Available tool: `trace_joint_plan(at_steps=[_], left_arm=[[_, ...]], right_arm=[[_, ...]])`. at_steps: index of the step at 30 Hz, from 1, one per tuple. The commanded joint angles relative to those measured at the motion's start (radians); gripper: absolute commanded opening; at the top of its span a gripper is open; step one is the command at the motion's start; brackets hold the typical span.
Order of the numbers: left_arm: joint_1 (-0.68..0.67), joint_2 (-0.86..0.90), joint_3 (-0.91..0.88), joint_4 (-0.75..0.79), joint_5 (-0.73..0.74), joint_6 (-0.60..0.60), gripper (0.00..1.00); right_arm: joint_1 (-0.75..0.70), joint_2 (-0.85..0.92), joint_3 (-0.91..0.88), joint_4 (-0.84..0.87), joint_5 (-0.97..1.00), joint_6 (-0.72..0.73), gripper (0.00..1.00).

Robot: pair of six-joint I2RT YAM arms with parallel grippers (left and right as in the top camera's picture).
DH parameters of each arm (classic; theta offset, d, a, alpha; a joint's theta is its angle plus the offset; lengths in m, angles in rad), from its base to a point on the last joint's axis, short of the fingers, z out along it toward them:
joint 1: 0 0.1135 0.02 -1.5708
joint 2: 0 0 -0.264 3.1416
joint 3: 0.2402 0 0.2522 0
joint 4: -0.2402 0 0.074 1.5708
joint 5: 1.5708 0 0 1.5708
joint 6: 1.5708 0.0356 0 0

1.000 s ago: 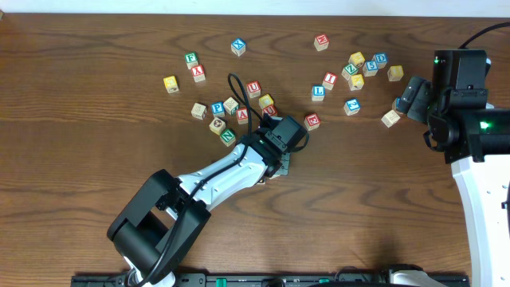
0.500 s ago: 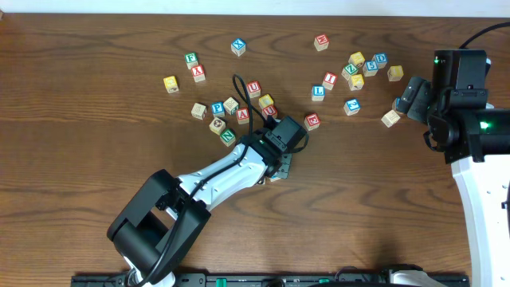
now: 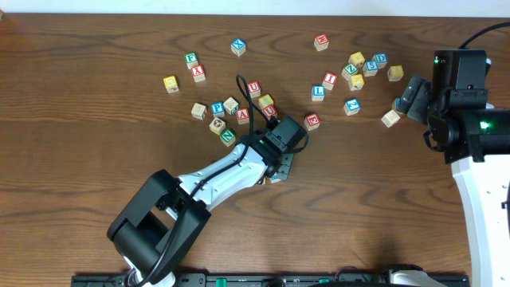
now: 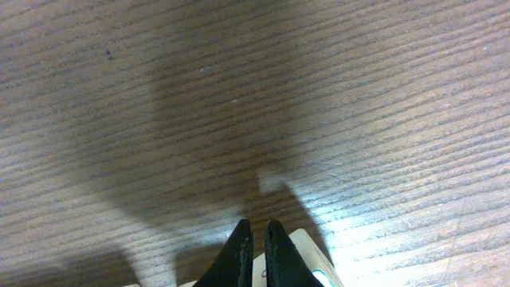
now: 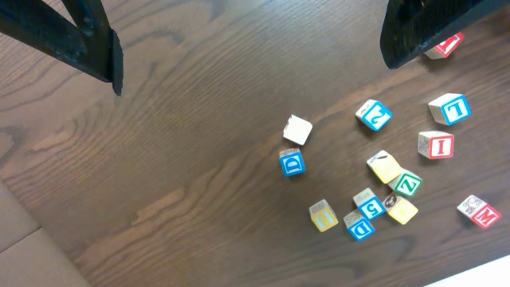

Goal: Spell out ROBOT

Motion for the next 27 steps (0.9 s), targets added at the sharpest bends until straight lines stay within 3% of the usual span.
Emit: trace_joint_plan(at_steps=[1,27], left_arm=[[0.000,-0.026,0.026,-0.007,-0.001,0.032,0.07],[0.000,-0.026,0.026,0.036,0.023,0.110,0.07]], right_arm=[[-0.003,-0.002,0.015,0.000,0.014,-0.009,0.99],[-0.003,-0.002,0.015,0.000,0.014,-0.008,0.99]])
